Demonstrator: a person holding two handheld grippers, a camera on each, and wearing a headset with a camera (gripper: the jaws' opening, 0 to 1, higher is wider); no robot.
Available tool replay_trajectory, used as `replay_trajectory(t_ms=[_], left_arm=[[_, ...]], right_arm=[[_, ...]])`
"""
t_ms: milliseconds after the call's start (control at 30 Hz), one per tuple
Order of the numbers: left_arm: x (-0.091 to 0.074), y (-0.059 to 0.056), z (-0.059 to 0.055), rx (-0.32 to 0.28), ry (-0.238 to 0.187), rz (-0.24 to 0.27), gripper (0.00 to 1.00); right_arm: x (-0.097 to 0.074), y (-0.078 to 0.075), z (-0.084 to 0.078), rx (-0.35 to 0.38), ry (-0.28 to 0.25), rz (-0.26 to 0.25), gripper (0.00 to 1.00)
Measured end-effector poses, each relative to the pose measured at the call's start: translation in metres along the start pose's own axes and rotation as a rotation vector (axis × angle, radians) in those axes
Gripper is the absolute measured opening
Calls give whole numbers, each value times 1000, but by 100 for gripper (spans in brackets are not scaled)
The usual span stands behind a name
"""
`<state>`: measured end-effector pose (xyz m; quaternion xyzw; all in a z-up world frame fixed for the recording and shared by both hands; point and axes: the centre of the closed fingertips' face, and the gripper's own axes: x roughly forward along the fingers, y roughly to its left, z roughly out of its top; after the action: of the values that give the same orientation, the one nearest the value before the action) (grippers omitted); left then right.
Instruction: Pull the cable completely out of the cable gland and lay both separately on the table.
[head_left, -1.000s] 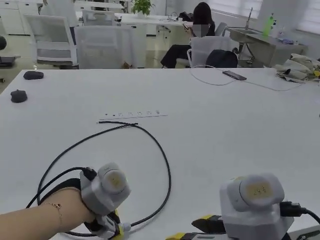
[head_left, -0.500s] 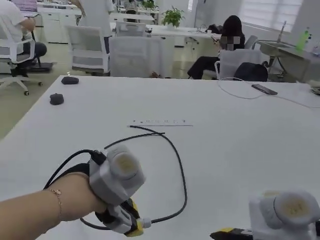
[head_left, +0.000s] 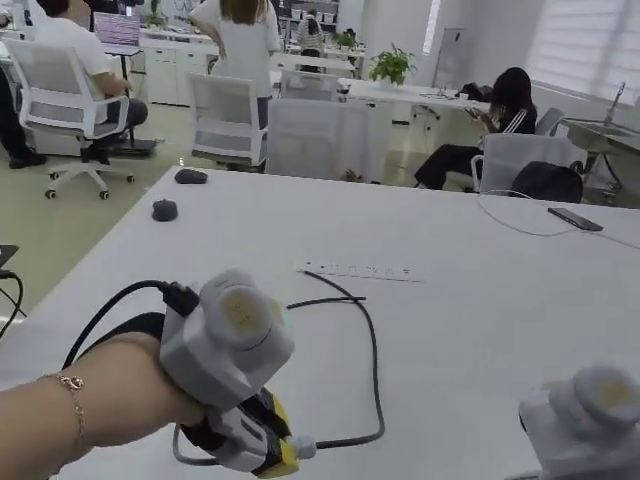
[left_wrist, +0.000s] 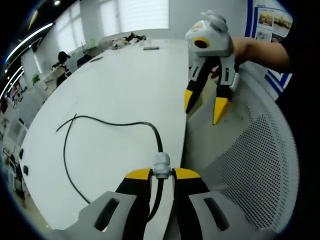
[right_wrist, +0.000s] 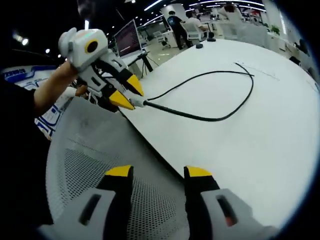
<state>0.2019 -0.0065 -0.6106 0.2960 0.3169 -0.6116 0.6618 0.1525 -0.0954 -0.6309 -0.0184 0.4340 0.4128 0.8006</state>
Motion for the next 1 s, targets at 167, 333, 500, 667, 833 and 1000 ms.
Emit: replay_trajectory(t_ms=[167, 333, 500, 667, 833, 1000], left_arm=[[-3, -18, 5, 32, -5, -53, 17], [-1, -24, 5, 123, 35, -44, 16], [1, -30, 7, 166, 45, -48, 16], [1, -33, 11, 201, 43, -52, 16], [0, -34, 13, 227, 49, -51, 16], [0, -37, 13, 236, 54, -65, 16]], right_arm=[[-2, 12, 38, -183, 18, 72, 39], [6, 44, 58, -293, 91, 266, 38], [22, 56, 64, -345, 175, 364, 38], [41, 49, 55, -392, 285, 377, 35], [47, 54, 49, -408, 320, 443, 23], [46, 62, 50, -381, 310, 473, 20]])
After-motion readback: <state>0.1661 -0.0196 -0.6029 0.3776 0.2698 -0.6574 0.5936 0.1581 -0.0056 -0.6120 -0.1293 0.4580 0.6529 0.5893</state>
